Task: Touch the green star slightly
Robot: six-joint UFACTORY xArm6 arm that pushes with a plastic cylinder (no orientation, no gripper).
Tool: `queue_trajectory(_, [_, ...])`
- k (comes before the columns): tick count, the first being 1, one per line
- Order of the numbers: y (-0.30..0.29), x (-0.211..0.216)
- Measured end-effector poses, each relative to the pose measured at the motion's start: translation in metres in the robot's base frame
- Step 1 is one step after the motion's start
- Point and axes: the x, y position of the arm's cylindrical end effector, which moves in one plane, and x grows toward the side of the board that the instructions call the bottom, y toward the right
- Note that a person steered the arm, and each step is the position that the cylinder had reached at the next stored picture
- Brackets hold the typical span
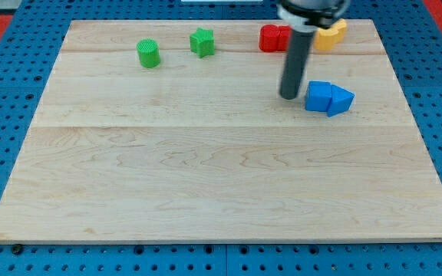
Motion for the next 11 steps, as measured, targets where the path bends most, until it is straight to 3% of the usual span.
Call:
queue_trajectory(1, [-0.100, 0.000])
queue_trajectory(3, [-0.156, -0.041])
queue_trajectory(4, [-0.117, -0.054])
queue_trajectory(6, [-0.060, -0.131])
queue_trajectory(8, [-0.135, -0.169])
queue_trajectory(9, [-0.152, -0.170])
queue_trajectory(11, [-0.147, -0.110])
